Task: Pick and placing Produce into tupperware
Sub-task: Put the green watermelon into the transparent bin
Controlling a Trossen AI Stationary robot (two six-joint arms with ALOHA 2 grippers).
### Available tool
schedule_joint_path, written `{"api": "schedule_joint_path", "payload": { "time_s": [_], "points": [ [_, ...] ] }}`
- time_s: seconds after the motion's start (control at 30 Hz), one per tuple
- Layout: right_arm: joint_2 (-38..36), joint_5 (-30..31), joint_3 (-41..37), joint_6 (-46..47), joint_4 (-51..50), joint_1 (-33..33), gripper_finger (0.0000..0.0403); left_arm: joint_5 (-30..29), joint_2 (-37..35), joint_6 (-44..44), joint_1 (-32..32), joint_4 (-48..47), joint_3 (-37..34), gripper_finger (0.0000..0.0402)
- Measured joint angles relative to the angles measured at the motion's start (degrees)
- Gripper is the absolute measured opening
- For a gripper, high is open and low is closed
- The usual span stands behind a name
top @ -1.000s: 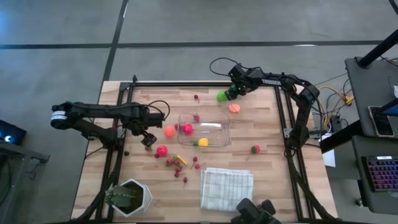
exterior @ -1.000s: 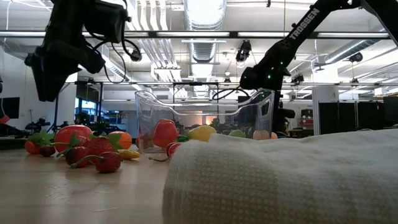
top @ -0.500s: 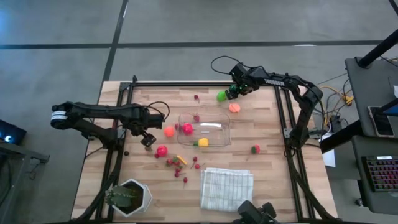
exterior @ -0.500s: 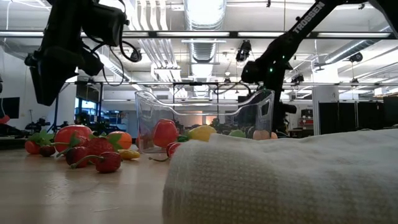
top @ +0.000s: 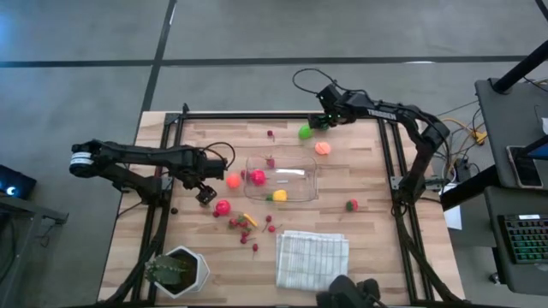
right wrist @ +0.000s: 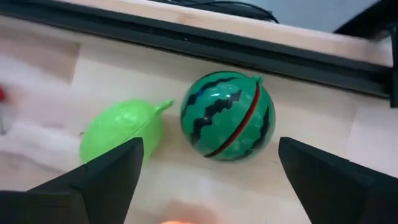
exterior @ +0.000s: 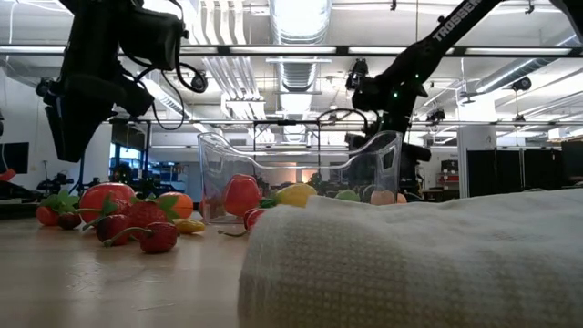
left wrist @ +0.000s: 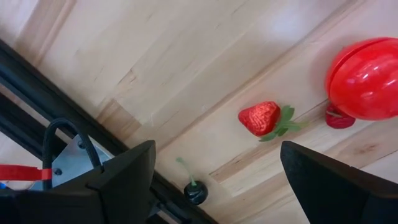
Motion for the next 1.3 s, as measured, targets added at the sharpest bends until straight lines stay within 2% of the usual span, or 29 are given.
{"api": "schedule_joint_path", "payload": {
  "time_s": [0.27,0.53,1.3],
  "points": [
    [3.7,2.8,0.0,6.1,1.6,-0.1,0.0368,-0.2,0.0,0.5,-0.2,0.9,-0.1,0.0329],
    [4.2,6.0,0.0,7.3,3.8,-0.9,0.0368,-0.5,0.0,0.6,-1.2,1.0,-0.1,0.0329],
    [4.3,6.0,-3.2,7.5,9.0,-2.1,0.0368,-2.3,0.0,0.6,-1.2,3.4,-0.1,0.0329]
  ]
}}
